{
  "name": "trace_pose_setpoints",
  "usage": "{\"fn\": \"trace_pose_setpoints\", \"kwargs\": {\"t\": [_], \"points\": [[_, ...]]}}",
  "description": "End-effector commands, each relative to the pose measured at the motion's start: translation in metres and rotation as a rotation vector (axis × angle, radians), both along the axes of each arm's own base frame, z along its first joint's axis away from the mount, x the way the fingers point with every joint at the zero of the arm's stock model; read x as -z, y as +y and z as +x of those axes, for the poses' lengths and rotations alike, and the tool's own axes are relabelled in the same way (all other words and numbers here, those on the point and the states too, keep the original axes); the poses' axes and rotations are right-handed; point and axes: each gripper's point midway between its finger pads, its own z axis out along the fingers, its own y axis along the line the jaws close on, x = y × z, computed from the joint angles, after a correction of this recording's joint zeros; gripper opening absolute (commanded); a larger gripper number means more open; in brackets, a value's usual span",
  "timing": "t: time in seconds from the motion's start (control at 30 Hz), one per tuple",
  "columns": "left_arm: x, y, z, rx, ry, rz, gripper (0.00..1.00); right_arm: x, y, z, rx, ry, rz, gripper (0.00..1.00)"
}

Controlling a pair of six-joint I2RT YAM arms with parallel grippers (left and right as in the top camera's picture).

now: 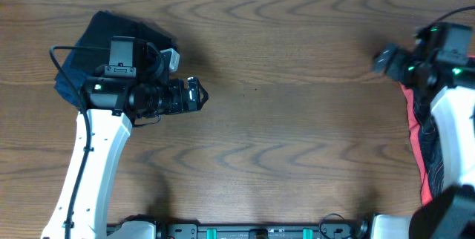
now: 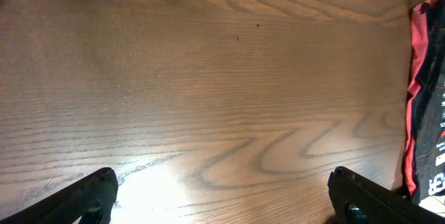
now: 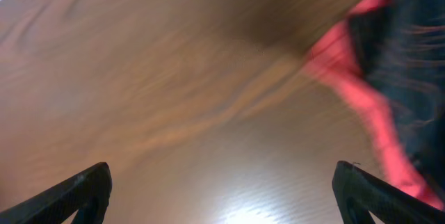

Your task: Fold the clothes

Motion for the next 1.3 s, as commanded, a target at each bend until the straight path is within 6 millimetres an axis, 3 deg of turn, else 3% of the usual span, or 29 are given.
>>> {"fn": "trace_pose_setpoints", "kwargs": {"t": [0.0,0.17,0.23,0.33,0.53,0.6,0.73,0.77,0.87,1.07,1.27], "points": [[-0.006,-0.002,0.002,0.007,-0.017,-0.013,0.98,0.017,-0.05,0.017,0.147,-0.004,-0.014,0.99],[-0.007,-0.002,0.004,0.007,-0.029,-0.014,0.98,0.056,-0.082,0.044,0.153,-0.018,-0.069,0.96],[-0.008,-0.002,0.005,0.007,-0.031,-0.014,0.98,0.073,-0.089,0.052,0.162,-0.013,-0.071,0.87],[-0.008,-0.002,0.005,0.007,-0.029,-0.014,0.98,0.092,-0.1,0.059,0.177,-0.014,-0.08,0.84],[-0.008,-0.002,0.005,0.007,-0.03,-0.014,0.98,0.133,-0.127,0.047,0.252,0.075,-0.121,0.71],[-0.007,-0.001,0.005,0.007,-0.031,-0.011,0.98,0.143,-0.134,0.043,0.268,0.093,-0.114,0.59],[-0.004,0.006,0.007,-0.012,-0.033,0.032,0.98,0.158,-0.139,0.036,0.285,0.128,-0.1,0.53],[-0.004,0.006,0.007,-0.012,-0.033,0.032,0.98,0.162,-0.139,0.033,0.287,0.142,-0.096,0.46],[-0.003,0.006,0.007,-0.012,-0.032,0.033,0.98,0.162,-0.14,0.033,0.287,0.141,-0.096,0.37],[-0.002,0.007,0.007,-0.016,-0.03,0.043,0.98,0.156,-0.137,0.036,0.277,0.121,-0.077,0.08],[-0.002,0.007,0.007,-0.017,-0.03,0.042,0.98,0.111,-0.14,0.044,0.271,0.017,-0.074,0.01]]}}
